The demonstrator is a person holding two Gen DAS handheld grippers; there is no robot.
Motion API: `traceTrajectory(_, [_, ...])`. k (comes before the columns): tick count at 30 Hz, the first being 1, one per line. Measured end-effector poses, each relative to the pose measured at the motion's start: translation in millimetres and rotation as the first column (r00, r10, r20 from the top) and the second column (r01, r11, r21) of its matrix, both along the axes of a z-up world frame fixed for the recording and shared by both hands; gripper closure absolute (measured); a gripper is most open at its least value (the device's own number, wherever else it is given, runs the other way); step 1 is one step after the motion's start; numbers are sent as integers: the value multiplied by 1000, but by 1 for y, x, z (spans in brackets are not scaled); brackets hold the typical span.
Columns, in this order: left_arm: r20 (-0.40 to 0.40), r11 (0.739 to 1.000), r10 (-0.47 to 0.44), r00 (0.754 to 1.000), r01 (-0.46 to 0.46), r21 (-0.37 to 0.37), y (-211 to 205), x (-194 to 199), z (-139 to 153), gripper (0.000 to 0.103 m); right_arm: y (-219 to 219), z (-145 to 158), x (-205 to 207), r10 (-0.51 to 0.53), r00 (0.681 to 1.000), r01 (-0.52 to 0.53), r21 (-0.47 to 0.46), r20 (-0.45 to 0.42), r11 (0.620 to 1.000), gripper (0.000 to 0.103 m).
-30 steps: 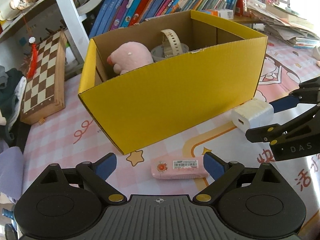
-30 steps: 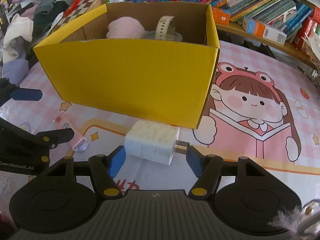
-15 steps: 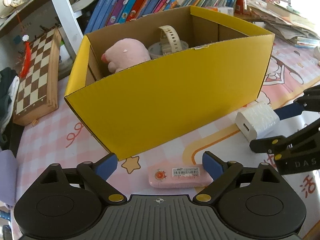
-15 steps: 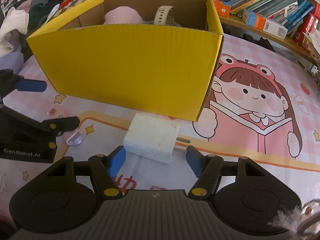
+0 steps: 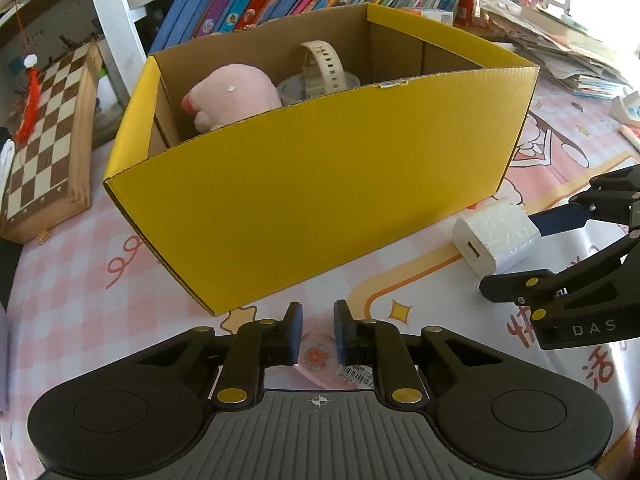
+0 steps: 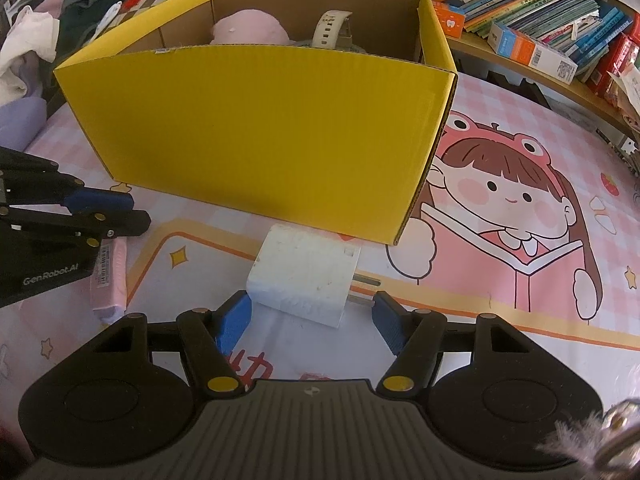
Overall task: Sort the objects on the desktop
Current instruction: 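Close the right tool on the white block while the left tool grasps the pink stick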
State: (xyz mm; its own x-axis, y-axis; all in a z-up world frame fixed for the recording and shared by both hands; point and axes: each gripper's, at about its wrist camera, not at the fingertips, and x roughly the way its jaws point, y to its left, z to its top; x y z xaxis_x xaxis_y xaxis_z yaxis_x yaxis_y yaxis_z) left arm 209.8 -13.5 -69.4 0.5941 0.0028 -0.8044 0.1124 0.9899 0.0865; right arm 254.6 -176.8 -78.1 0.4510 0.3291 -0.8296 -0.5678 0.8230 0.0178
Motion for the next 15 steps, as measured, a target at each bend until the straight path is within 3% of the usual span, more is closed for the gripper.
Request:
traceTrajectory(3, [0, 1000, -4, 1000, 4, 8, -1, -3, 2, 81, 1, 0, -2, -3, 1000, 3, -2, 1, 1000, 38])
traceTrajectory(7, [5, 999, -22, 1000, 22, 37, -5, -7, 2, 48, 0, 0, -1, -4, 1000, 4, -1, 0, 1000, 38])
traceTrajectory(10, [28, 998, -27, 999, 25, 53, -6, -10, 4, 40, 0, 1, 2, -3, 1000, 3, 1, -2, 1000, 38])
traceTrajectory(15, [21, 999, -11, 1000, 10, 38, -2, -8, 5, 38, -1, 1, 3, -1, 1000, 1, 1, -1, 1000, 37])
